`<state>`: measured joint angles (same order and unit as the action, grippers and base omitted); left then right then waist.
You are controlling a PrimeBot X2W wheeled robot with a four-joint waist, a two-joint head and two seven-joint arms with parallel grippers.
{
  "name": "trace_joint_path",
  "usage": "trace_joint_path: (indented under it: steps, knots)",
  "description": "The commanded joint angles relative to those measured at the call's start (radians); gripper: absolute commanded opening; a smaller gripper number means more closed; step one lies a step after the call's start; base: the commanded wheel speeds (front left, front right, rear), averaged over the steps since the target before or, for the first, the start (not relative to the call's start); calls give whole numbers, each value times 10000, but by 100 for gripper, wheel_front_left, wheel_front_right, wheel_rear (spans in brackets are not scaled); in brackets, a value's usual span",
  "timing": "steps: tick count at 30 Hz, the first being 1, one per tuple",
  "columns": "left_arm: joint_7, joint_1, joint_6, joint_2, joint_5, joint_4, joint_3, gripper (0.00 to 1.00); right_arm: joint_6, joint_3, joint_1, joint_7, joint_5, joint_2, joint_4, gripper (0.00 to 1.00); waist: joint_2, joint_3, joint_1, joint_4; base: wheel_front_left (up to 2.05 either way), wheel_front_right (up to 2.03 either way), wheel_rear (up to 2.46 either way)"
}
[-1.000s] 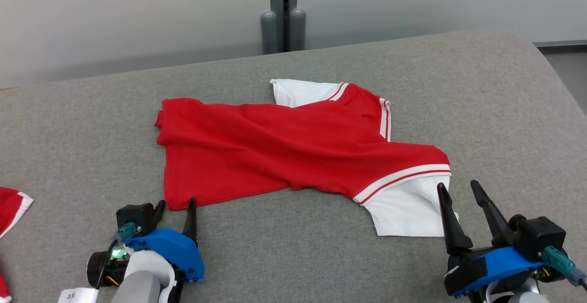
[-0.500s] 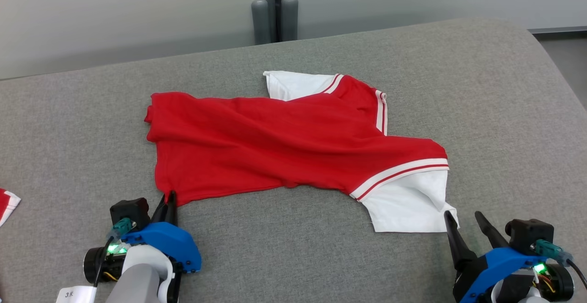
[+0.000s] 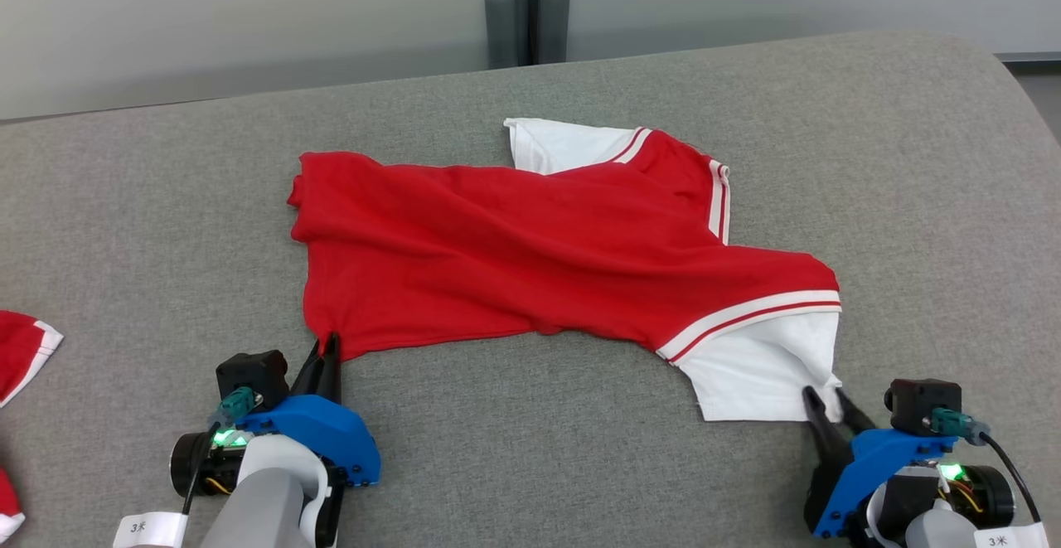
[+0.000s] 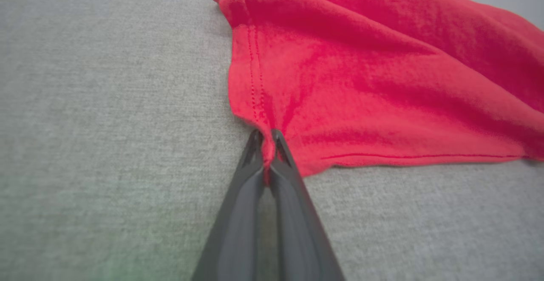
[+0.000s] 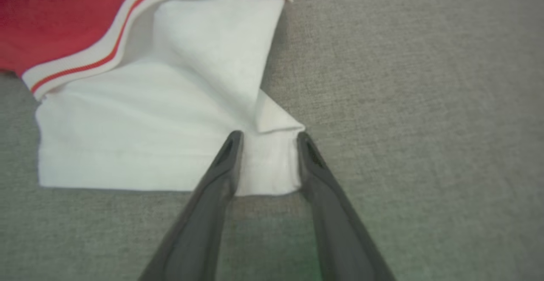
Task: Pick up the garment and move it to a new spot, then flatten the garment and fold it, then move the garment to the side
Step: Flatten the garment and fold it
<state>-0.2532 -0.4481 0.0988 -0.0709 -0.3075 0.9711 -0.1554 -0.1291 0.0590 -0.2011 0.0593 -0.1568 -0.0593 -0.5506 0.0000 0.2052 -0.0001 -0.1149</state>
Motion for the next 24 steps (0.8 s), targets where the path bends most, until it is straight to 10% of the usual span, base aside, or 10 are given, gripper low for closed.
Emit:
trace_joint_path:
  steps: [1, 8, 24]
  knots:
    - [-3, 37, 37, -22, -32, 66, -31, 0, -29, -198, 135, 167, 36, 158, -361, 0, 0, -5, 1, 12, 0, 0, 0]
    - [-123, 352, 129, 19, -239, -886, 135, 0, -16, 124, 354, -454, -665, 83, 759, 0, 0, -301, 1, 10, 0, 0, 0]
    - [1045, 2214, 326, -176, -2375, -7188, 572, 0, -18, 1122, 1788, 999, -2602, 79, 7597, 0, 0, -1071, 1, 96, 0, 0, 0]
